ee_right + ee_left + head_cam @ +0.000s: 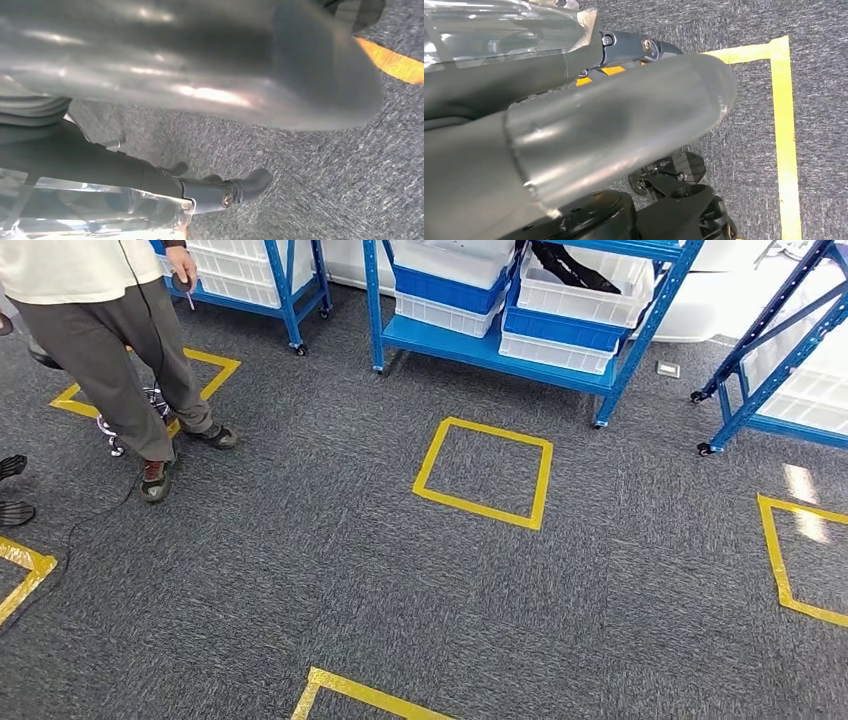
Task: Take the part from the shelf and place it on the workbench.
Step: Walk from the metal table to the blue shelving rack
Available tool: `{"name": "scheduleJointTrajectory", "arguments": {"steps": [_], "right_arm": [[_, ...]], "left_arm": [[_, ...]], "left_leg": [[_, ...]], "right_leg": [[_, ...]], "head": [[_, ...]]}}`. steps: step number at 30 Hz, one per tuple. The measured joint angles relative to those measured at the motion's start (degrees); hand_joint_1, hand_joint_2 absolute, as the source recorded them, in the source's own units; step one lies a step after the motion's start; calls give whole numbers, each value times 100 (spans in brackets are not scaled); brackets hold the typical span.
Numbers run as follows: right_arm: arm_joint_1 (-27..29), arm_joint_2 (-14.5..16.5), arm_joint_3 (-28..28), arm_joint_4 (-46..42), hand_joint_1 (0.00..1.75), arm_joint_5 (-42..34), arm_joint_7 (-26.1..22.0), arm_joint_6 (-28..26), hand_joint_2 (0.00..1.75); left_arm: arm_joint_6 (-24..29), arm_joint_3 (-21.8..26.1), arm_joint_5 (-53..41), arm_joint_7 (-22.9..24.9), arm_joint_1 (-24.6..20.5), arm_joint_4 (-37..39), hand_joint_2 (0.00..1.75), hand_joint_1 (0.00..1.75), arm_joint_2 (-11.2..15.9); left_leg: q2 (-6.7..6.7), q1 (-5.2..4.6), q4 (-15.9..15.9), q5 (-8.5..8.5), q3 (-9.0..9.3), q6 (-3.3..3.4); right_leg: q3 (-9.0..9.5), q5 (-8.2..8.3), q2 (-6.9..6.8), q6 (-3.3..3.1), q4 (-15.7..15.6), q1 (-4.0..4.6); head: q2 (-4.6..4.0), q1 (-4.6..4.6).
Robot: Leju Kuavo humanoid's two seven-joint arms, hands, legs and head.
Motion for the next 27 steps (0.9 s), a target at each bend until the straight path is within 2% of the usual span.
{"name": "scheduleJointTrajectory", "arguments": {"steps": [1, 2, 4, 5, 6, 7, 9, 11, 13, 15, 16, 17, 18, 19, 20, 22, 23, 25, 27], "right_arm": [[13, -3, 1, 0, 0, 0, 1, 1, 0], [25, -7, 1, 0, 0, -1, 1, 1, 0], [33, -14, 1, 0, 0, -1, 2, 2, 0], [30, -13, 1, 1, 0, -1, 2, 2, 0], [25, -10, 2, 1, 0, -1, 2, 2, 0], [25, -7, 3, 2, 0, -1, 2, 2, 0], [29, -4, 4, 2, 0, -1, 4, 1, 0], [28, -8, 5, 2, 0, -1, 8, 1, 0], [12, -14, 5, 2, 0, -4, 9, 2, 0], [9, -17, 5, 2, 0, -13, 10, 2, 0], [15, -16, 5, 2, 0, -18, 10, 2, 0], [22, -13, 5, 2, 0, -21, 11, 2, 0], [27, -9, 5, 2, 0, -22, 12, 1, 0], [28, -4, 5, 2, 0, -25, 13, 1, 0], [27, 6, 5, 4, 0, -26, 13, 1, 0], [18, 22, 5, 7, 0, -31, 16, 1, 0], [17, 28, 5, 9, 0, -33, 20, 1, 0], [21, 24, 5, 10, 0, -36, 35, -1, 0], [18, 20, 5, 11, 0, -37, 47, -1, 0]], "left_arm": [[0, 0, 1, 1, 4, 0, 0, 0, 0], [0, 0, 1, 1, 8, 0, 0, 0, -1], [0, 0, 1, 1, 14, 0, 0, 0, -8], [0, 0, 1, 0, 14, 0, 0, 0, -10], [1, 0, 1, 0, 12, 0, 0, 0, -10], [1, 0, 0, 0, 10, 0, 0, 0, -7], [3, 0, -1, -2, 4, 0, 0, 0, -4], [5, 0, -3, -7, -10, 0, 0, 0, -2], [7, -1, -8, -12, -24, -1, 0, 0, -1], [6, -2, -10, -14, -18, -1, 0, 0, -1], [5, -2, -11, -14, -8, -1, 0, 0, -1], [6, -1, -11, -13, 1, 0, 0, 0, -1], [6, -1, -11, -13, 7, 0, 0, 0, 0], [6, -1, -12, -13, 9, 0, 0, 0, 1], [7, -1, -12, -13, 8, 0, 0, 0, 9], [7, -2, -16, -12, -3, -1, 0, 0, 25], [8, -1, -17, -11, -1, -1, 0, 0, 32], [11, -1, -23, -3, 12, -1, 0, 0, 25], [17, 0, -31, 4, 5, 0, 0, 0, 17]], "left_leg": [[0, -3, 1, -22, 16, -4], [-3, -3, 2, -47, 43, -16], [-3, 5, 2, -114, 123, -57], [0, 5, 0, -148, 167, -87], [5, -1, -4, -186, 196, -127], [13, -9, -1, -221, 229, -169], [26, -16, 49, -271, 289, -237], [31, 6, 255, -341, 254, -279], [24, 23, 845, -582, -84, -320], [20, 23, 1570, -853, -592, -341], [19, 21, 1741, -866, -775, -336], [19, 14, 1717, -749, -871, -311], [17, 0, 1494, -518, -867, -270], [14, -27, 1131, -216, -793, -206], [7, -65, 808, -8, -705, -130], [-23, -138, 388, 76, -572, -2], [-44, -159, 319, 24, -535, 42], [-64, -147, 174, 75, -378, 95], [-54, -113, 88, 100, -204, 121]], "right_leg": [[-101, 0, -2, 33, 106, -1], [-95, 97, -6, 68, -6, -7], [163, 492, -37, 143, -723, -28], [275, 607, -62, 135, -1044, -23], [356, 646, -96, 87, -1248, 0], [389, 652, -120, 8, -1321, 21], [451, 624, -119, -155, -1311, 36], [553, 626, -88, -258, -1321, 8], [626, 580, -71, -334, -1330, 11], [667, 529, -53, -391, -1328, 38], [698, 498, -39, -404, -1328, 54], [744, 461, -24, -410, -1328, 71], [801, 419, -8, -408, -1328, 86], [856, 375, 4, -405, -1331, 100], [915, 333, 13, -394, -1333, 117], [963, 261, 25, -342, -1356, 128], [992, 259, 28, -297, -1337, 140], [1039, 256, 23, -211, -1274, 156], [995, 144, 13, -162, -1046, 148]], "head": [[0, 3], [0, 4], [0, 7], [0, 7], [0, 10], [0, 4], [0, -15], [0, -29], [0, -35], [0, -44], [0, -46], [0, -46], [0, -46], [0, -48], [0, -41], [0, -33], [0, -26], [0, -36], [-1, -30]]}}
